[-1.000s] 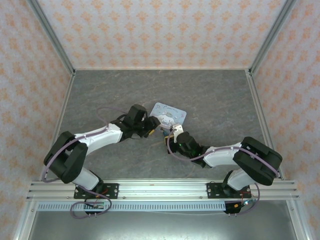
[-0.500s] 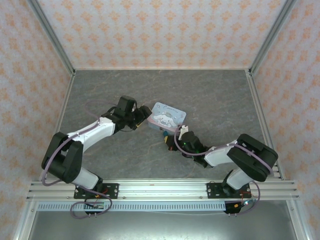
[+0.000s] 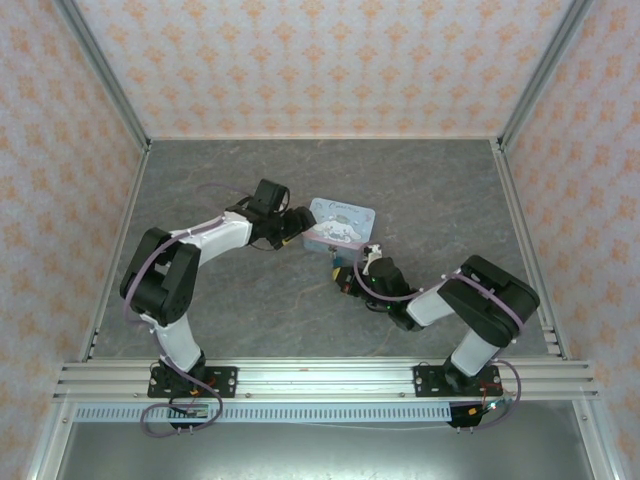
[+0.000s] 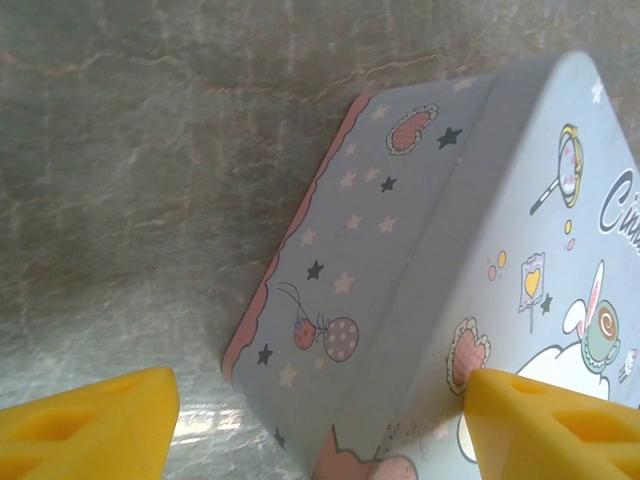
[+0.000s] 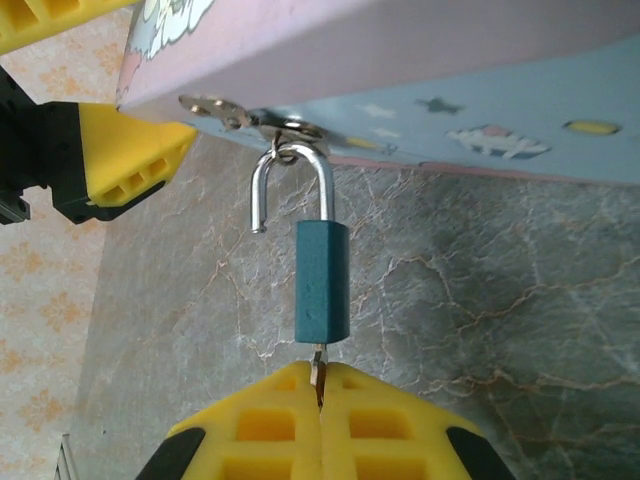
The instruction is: Unlock the padlock with the key
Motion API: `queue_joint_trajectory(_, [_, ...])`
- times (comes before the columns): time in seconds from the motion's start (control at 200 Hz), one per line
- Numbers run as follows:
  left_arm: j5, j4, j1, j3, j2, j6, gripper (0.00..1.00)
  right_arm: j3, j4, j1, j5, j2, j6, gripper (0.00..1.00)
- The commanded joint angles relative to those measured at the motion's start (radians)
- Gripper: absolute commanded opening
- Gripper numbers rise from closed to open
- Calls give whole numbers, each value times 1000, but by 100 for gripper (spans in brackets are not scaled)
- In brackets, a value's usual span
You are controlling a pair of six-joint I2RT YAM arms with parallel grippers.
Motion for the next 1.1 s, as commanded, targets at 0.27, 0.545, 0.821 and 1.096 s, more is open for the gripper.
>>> queue_joint_trajectory(0.27, [-45,-75,3,-17,35,52,75,-68,-78,-82,-21,-110,-36,33])
queue_joint_trajectory(0.545, [-25,-6,1,-144,1,4,75,-94,-14,-141,-143,-250,-187,59])
queue_joint_trajectory(0.821, [-32,48,-18,-264,-54,-43,75,-67,50,-141,-167,-202,-200,72])
queue_joint_trajectory(1.096, [-93,30,-67,-349,-119,-69,75,8,75,-184,-203,-98,-257,74])
